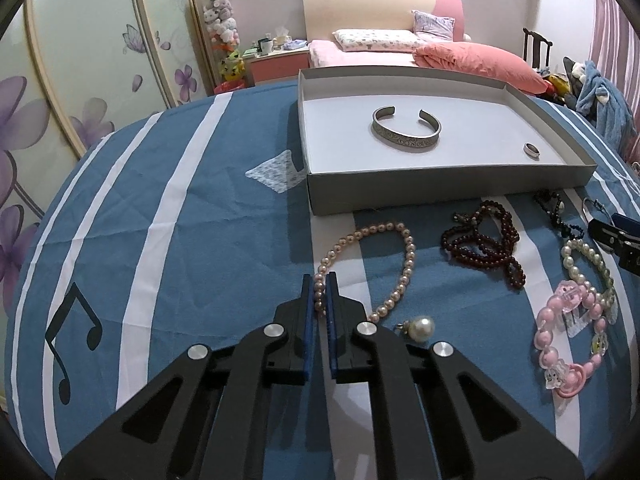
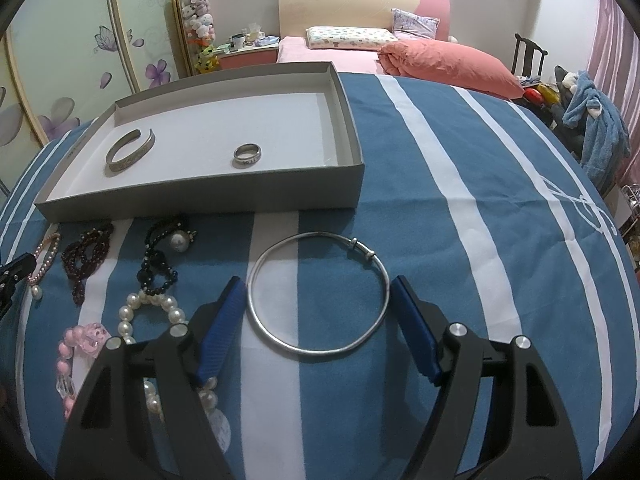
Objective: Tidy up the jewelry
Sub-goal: 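Grasp the pink pearl bracelet with the left tool while the right tool holds the bangle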
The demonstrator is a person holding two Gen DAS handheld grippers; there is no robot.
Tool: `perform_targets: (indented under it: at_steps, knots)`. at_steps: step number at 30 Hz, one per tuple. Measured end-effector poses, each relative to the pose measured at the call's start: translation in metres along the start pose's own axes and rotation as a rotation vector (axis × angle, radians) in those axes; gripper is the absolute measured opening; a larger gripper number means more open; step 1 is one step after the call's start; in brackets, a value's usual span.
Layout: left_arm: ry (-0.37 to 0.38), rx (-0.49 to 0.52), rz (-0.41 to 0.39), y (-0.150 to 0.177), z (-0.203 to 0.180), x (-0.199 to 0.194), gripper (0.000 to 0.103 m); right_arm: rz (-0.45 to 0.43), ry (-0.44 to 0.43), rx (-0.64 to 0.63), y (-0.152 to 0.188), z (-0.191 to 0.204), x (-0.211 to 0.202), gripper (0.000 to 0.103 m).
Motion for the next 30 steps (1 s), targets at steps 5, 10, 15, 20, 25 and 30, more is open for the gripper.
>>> perform_targets:
  at_steps: [5, 10, 15, 20, 25, 30]
  knots:
    - [0.008, 0.018, -0.003, 0.001, -0.001, -0.002, 0.007, 0.0, -0.002, 0.0, 0.001, -0.001, -0.001, 0.073]
    - [0.01, 0.017, -0.002, -0.001, -0.001, 0.001, 0.007, -0.002, -0.002, 0.002, 0.0, -0.001, -0.001, 0.072]
    - [0.024, -0.026, -0.017, -0.004, 0.006, -0.002, 0.006, -0.009, -0.005, 0.019, 0.0, -0.002, -0.003, 0.071]
    - [0.049, -0.058, -0.06, -0.01, 0.009, -0.009, 0.006, -0.019, -0.007, 0.037, -0.001, -0.006, -0.006, 0.071]
    - [0.086, -0.09, -0.107, -0.021, 0.004, -0.016, 0.006, -0.036, -0.015, 0.048, -0.002, -0.006, -0.011, 0.071]
    - [0.121, -0.109, -0.16, -0.029, -0.004, -0.028, 0.006, -0.059, -0.03, 0.058, -0.004, -0.004, -0.019, 0.071]
Point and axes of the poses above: each gripper's, at about its wrist camera, not at the fingertips, and x roughly the way its jaws point, z to its left, y to its underside, the point moved 8 cm from there along x, roughly the way its jaws point, and after that the axes turned 14 degrees about -z, right-handed, at the moved point
